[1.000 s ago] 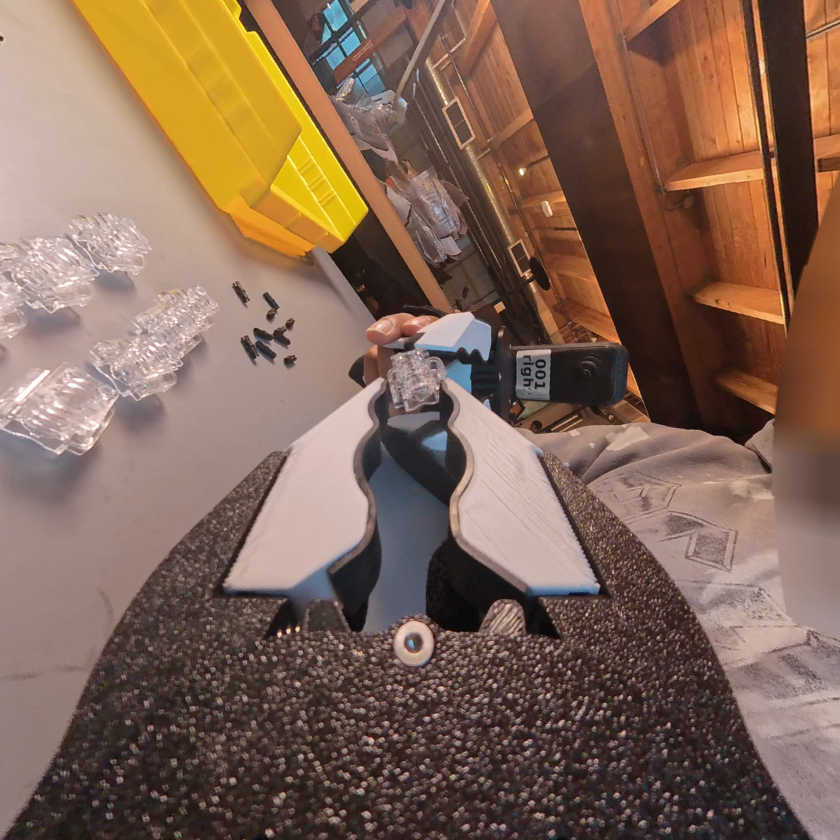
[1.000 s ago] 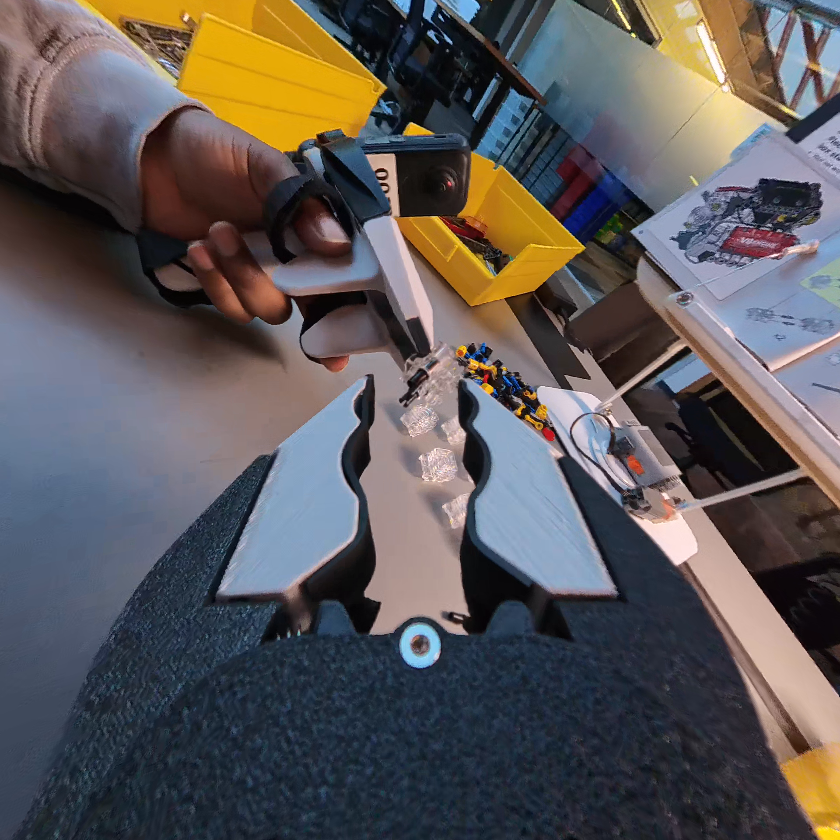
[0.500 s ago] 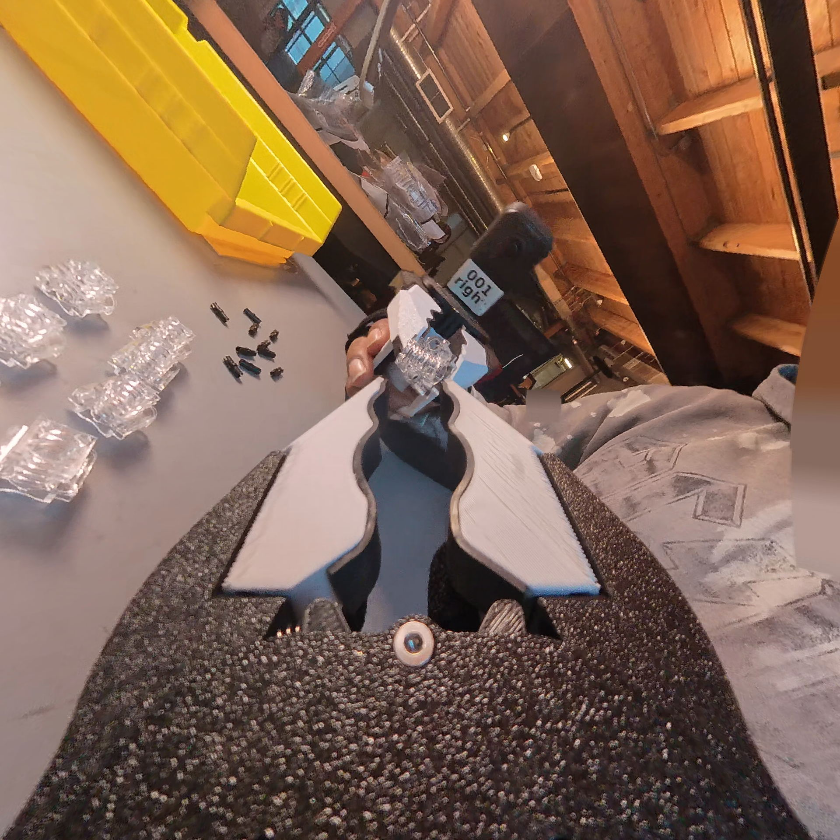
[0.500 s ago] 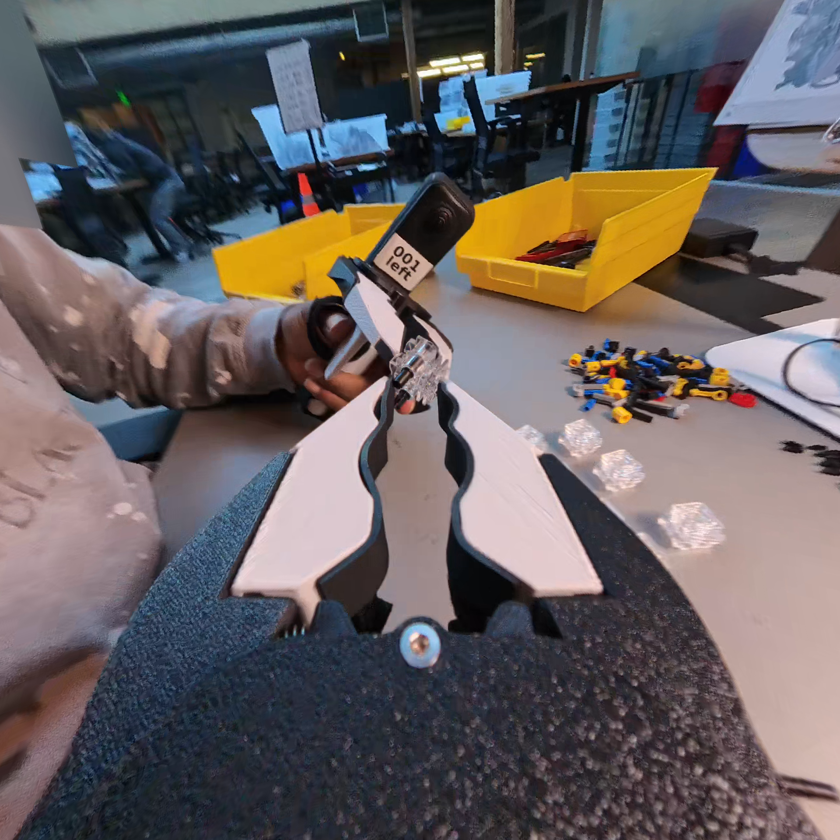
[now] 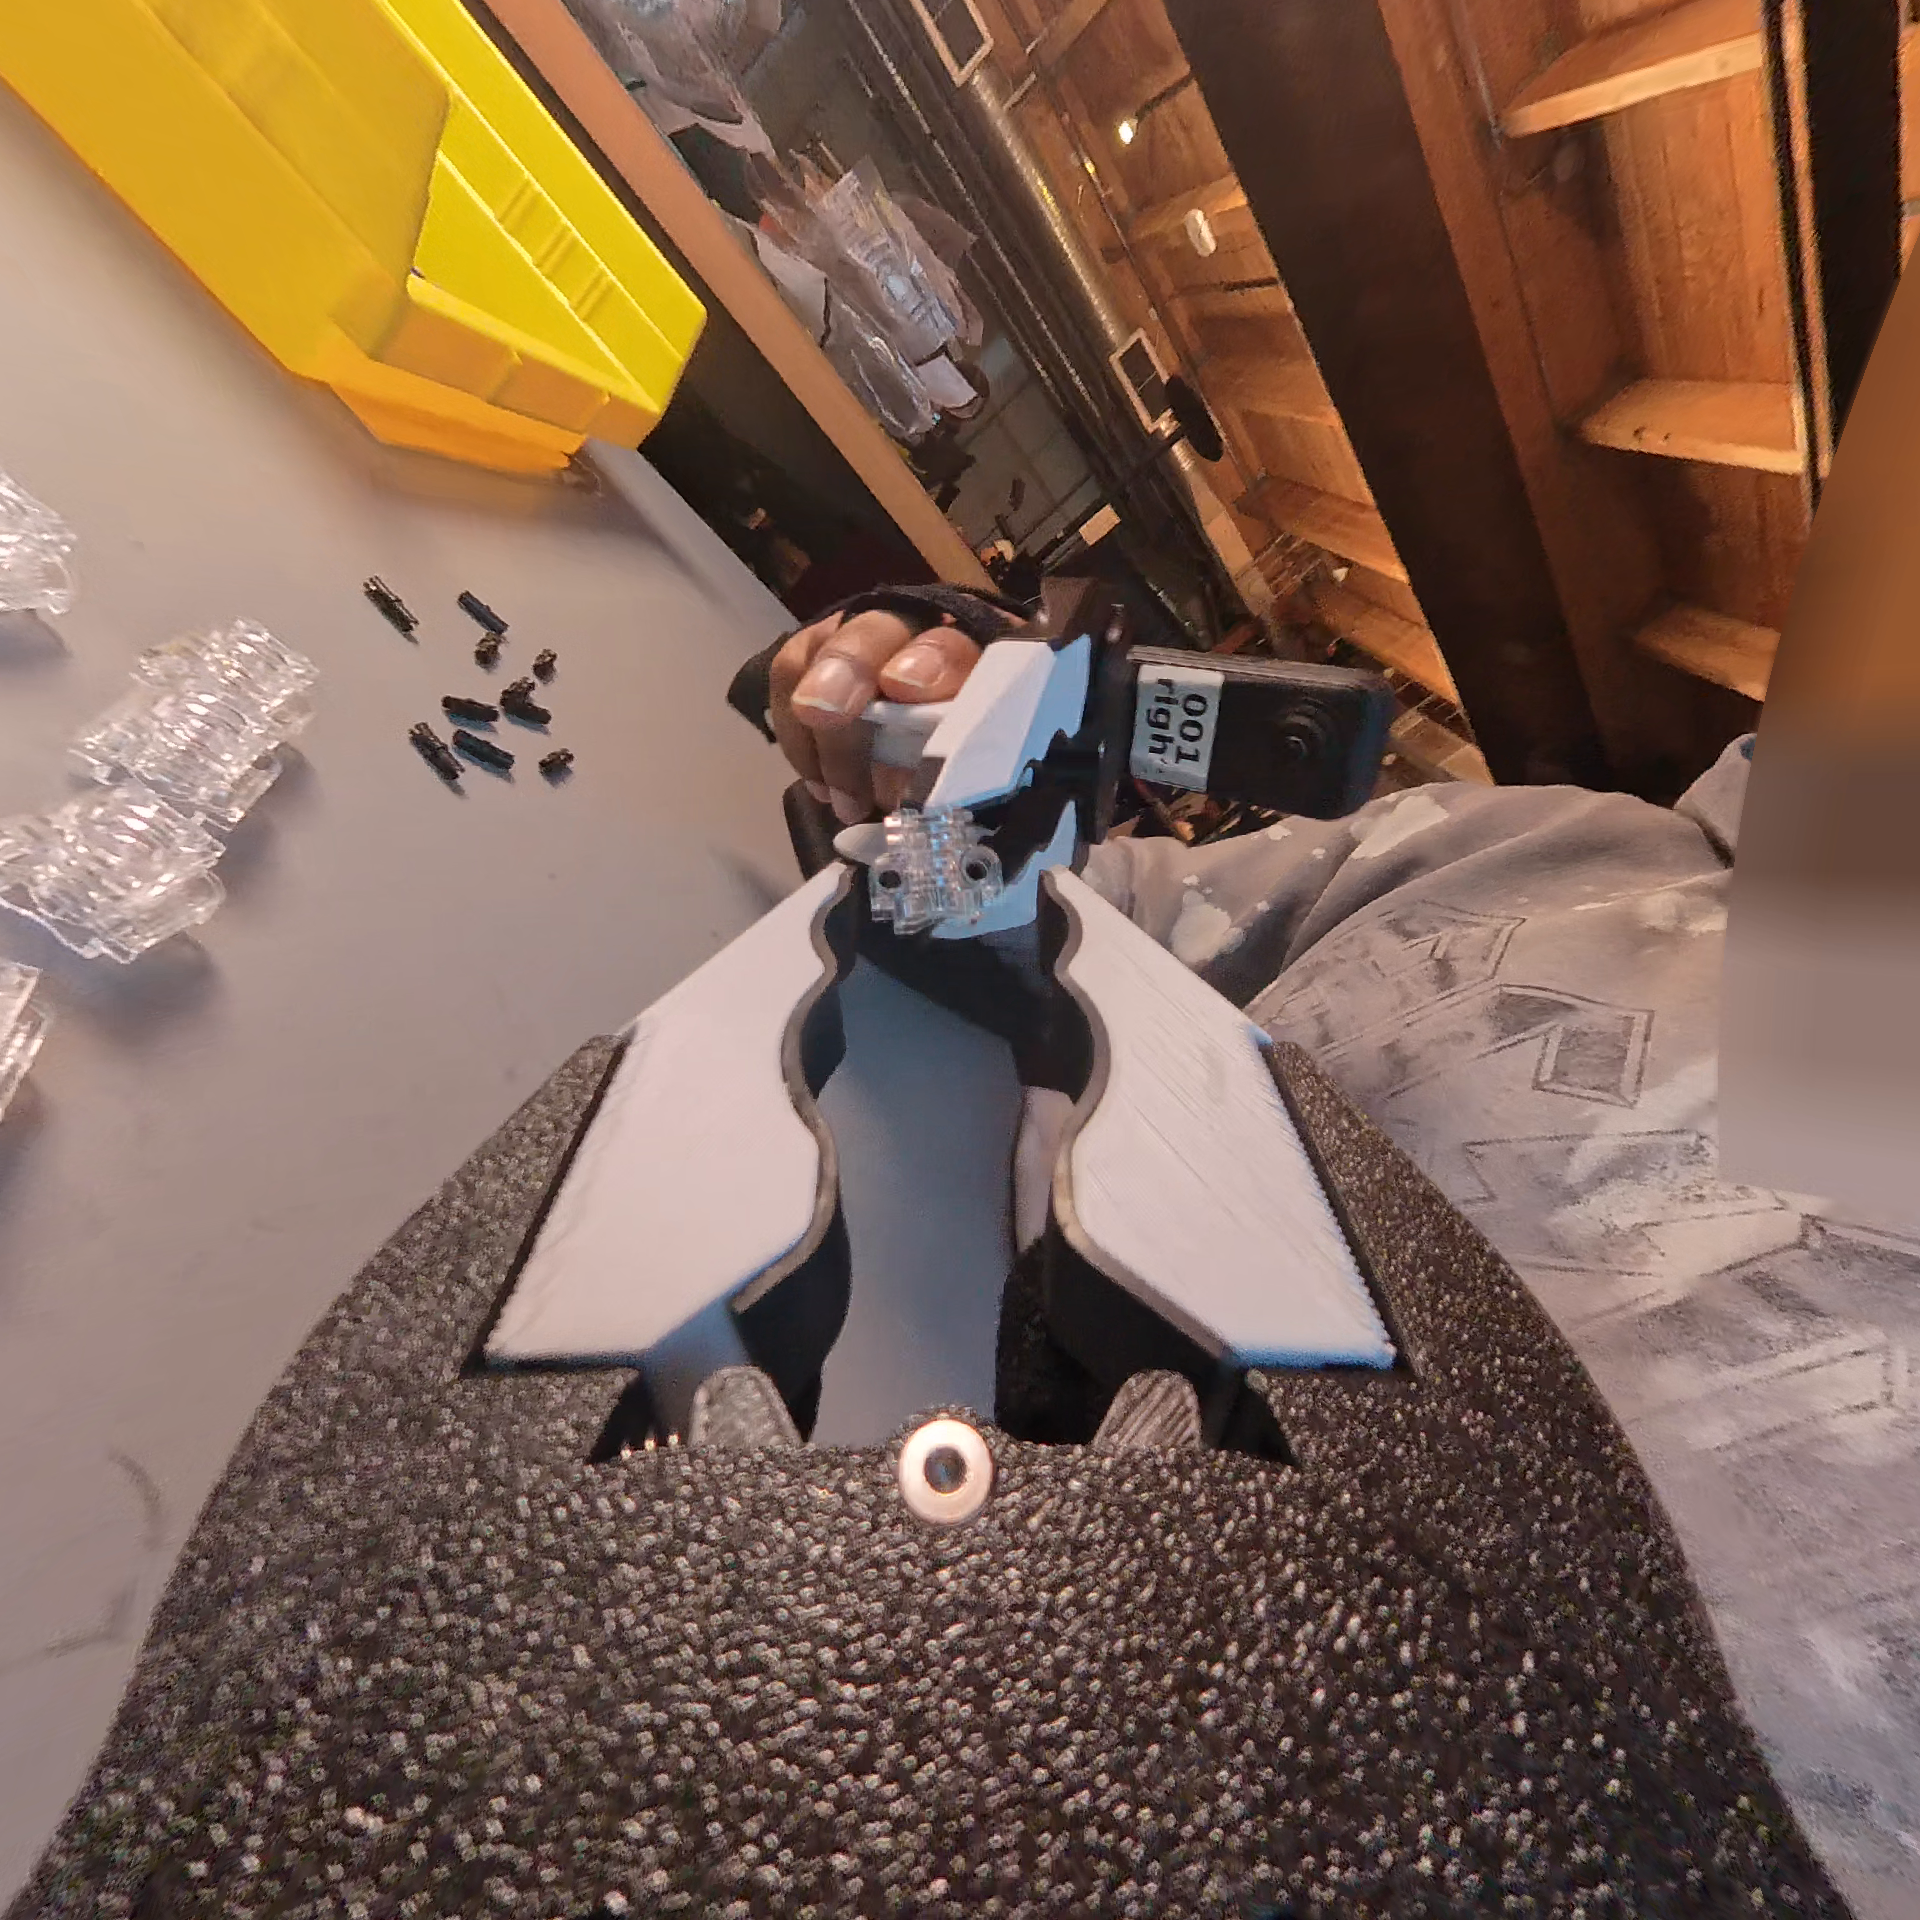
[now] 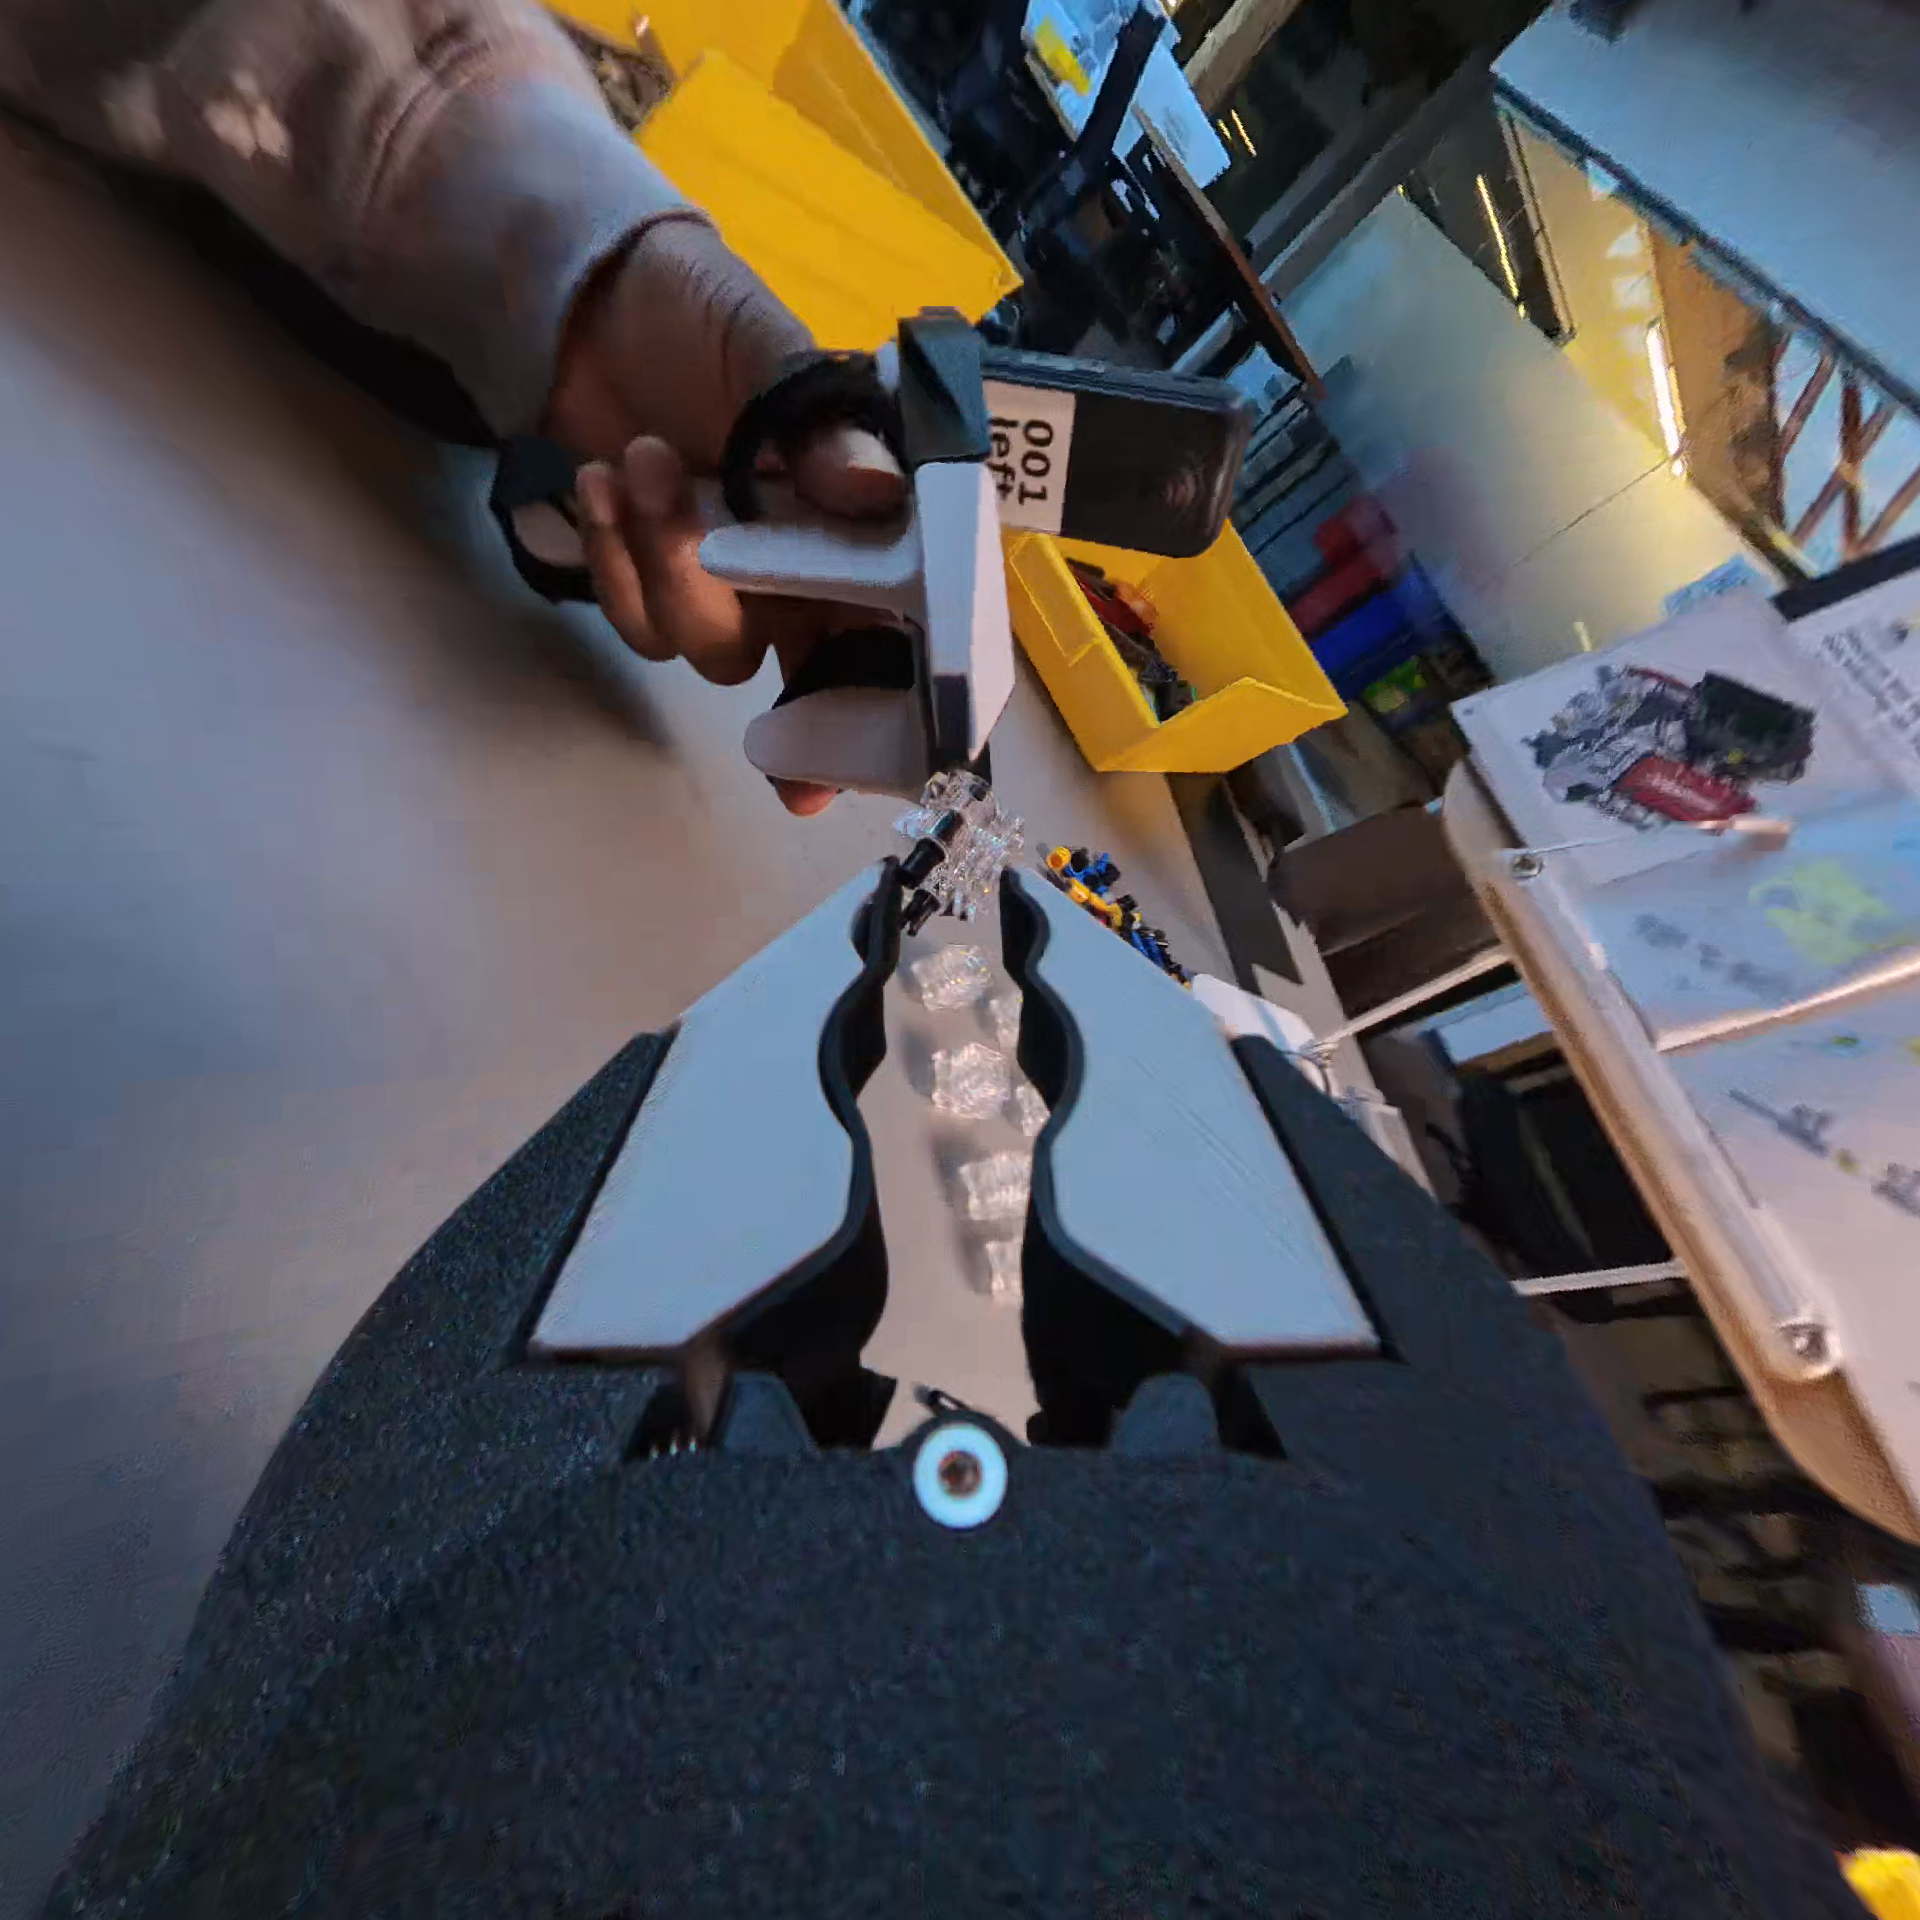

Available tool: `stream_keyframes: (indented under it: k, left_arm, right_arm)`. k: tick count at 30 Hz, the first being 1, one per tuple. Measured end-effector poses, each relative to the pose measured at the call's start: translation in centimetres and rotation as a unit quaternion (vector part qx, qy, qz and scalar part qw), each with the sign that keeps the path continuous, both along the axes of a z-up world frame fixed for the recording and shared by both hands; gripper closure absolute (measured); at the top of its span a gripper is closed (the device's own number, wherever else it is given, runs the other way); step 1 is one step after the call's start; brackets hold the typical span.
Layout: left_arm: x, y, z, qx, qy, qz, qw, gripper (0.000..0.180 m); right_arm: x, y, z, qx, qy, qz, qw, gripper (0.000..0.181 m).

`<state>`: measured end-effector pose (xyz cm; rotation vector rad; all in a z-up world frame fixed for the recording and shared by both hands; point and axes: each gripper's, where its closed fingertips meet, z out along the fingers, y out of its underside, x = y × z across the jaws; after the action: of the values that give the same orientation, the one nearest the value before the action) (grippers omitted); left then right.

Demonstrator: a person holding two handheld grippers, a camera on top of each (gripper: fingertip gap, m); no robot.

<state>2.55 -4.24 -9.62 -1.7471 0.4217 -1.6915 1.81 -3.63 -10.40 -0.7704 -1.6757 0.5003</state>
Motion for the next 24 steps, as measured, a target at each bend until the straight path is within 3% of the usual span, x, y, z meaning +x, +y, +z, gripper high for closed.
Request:
stream_keyframes:
  k: [3,5,10,14,18,24]
  left_arm:
    - [0.2,-0.1,-0.6,0.038,0.046,0.006,0.998,0.157]
    - [0.2,-0.2,-0.2,0.077,0.06,0.014,0.995,0.157]
    - [0.0,-0.8,2.5,0.236,0.083,0.056,0.966,0.157]
    - [0.5,-1.6,3.7,0.326,0.095,0.075,0.938,0.157]
    - [1.1,-2.4,3.9,0.36,0.096,0.07,0.925,0.157]
    - [1.2,-2.4,2.9,0.358,0.139,0.053,0.922,0.157]
  right_arm:
    - [0.0,-0.2,-0.3,0.087,-0.009,-0.005,0.996,0.163]
    - [0.0,-0.2,0.2,0.081,0.008,-0.011,0.997,0.163]
    - [0.4,-0.2,2.4,-0.151,0.061,0.022,0.986,0.146]
    - [0.7,-1.6,3.3,-0.262,0.068,0.079,0.959,0.146]
    - [0.6,-2.7,3.2,-0.3,0.055,0.11,0.946,0.161]
    - [0.8,-2.6,2.5,-0.289,0.031,0.109,0.951,0.161]
